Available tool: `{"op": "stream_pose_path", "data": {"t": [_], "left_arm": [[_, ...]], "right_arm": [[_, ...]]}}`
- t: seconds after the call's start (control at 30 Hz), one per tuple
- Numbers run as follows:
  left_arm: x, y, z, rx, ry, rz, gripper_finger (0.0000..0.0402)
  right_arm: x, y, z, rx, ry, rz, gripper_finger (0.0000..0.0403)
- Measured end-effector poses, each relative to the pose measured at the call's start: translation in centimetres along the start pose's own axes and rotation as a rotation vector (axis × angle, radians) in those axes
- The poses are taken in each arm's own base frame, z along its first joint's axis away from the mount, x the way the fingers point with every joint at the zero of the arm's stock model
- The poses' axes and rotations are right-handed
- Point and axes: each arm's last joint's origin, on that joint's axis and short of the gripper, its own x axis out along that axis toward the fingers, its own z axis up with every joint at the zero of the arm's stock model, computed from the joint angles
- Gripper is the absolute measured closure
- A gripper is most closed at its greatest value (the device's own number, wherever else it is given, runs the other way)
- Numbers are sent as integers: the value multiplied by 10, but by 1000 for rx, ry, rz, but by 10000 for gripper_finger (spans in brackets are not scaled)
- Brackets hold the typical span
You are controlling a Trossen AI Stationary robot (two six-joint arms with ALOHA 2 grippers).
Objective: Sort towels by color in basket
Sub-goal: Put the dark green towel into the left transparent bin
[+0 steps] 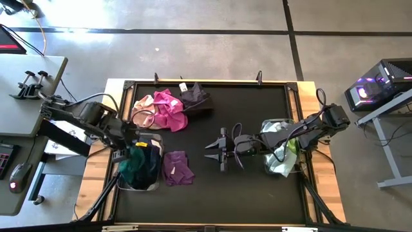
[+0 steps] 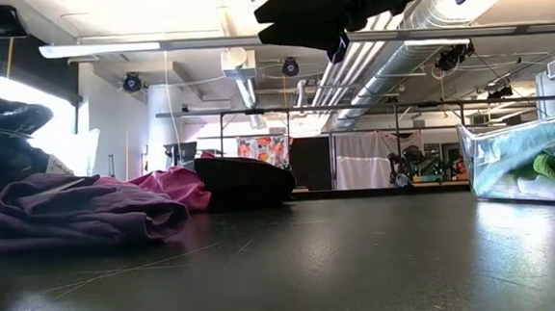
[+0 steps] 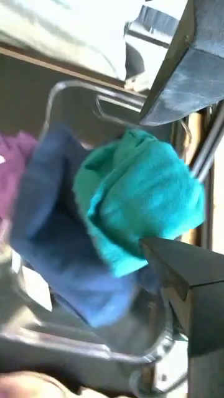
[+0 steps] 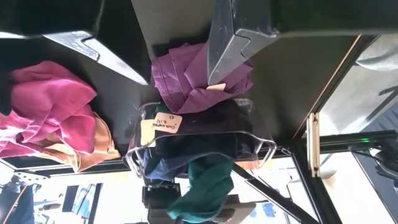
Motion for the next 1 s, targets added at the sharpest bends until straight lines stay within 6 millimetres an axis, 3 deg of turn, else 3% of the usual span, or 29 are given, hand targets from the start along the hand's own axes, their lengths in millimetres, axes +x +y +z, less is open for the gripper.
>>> {"op": "stream_pose_path", "data": {"t": [0.17, 0.3, 0.47, 0.6, 0.8, 1.0], "left_arm": [[18, 3, -7, -34, 67, 43, 117], [60, 4, -5, -26, 78, 13, 138], [121, 2, 7, 55, -53, -96, 163], [150, -1, 20, 184, -211, -121, 173], [154, -5, 36, 271, -387, 4, 174], [120, -14, 42, 264, -367, 110, 174]], "right_arm": [[0, 0, 1, 2, -12, 2, 245], [0, 0, 1, 2, -12, 2, 245], [0, 0, 1, 2, -12, 2, 245], [0, 0, 1, -5, -11, 2, 245], [0, 0, 1, -2, -7, 1, 245], [0, 0, 1, -2, -5, 1, 245]]}}
